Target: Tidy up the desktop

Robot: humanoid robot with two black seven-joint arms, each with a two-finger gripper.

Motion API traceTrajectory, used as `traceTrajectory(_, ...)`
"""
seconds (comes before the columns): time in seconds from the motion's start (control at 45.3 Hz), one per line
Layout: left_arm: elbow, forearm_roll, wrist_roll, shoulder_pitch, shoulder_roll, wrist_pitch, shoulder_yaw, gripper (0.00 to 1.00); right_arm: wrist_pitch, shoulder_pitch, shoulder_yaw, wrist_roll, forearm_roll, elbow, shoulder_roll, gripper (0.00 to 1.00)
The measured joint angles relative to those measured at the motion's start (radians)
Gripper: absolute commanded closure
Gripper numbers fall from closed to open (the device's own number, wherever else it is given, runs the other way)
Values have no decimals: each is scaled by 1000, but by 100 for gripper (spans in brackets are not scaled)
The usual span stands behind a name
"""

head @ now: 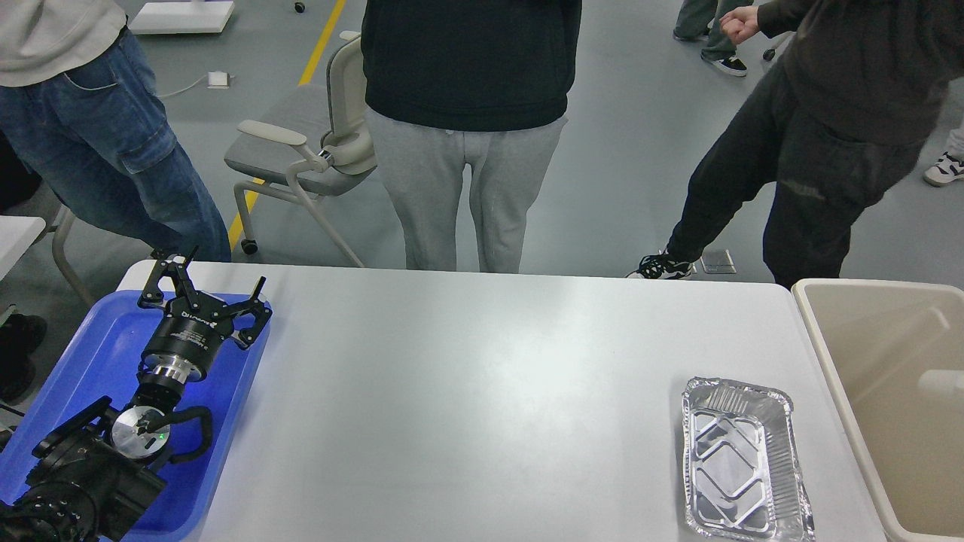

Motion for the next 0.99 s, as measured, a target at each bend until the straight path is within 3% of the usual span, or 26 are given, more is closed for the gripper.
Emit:
traceTrajectory(0.066, 0, 0, 0, 0, 0, 0, 0, 0, -5, -5, 3, -1, 3, -11, 12, 100)
traceTrajectory(0.088, 0, 0, 0, 0, 0, 0, 0, 0, -6, -7, 3, -1, 3, -14, 16, 95)
traceTrajectory(0.132, 0, 0, 0, 0, 0, 0, 0, 0, -8, -10, 5, -3, 4, -20, 22, 62)
traceTrajectory(0.221, 0, 0, 0, 0, 0, 0, 0, 0, -12, -13, 7, -8, 6, -29, 29, 12)
traceTrajectory(0.309, 0, 0, 0, 0, 0, 0, 0, 0, -17, -16, 8, -11, 7, -35, 34, 8)
traceTrajectory(0.353, 0, 0, 0, 0, 0, 0, 0, 0, -22, -16, 9, -13, 8, -38, 36, 0)
traceTrajectory(0.729, 0, -1, 0, 0, 1, 0, 0, 0, -18, 1, 48, -7, 15, -50, 18, 0)
traceTrajectory(0.994, 0, -1, 0, 0, 2, 0, 0, 0, 98, 104, 259, 44, 15, -8, -49, 0)
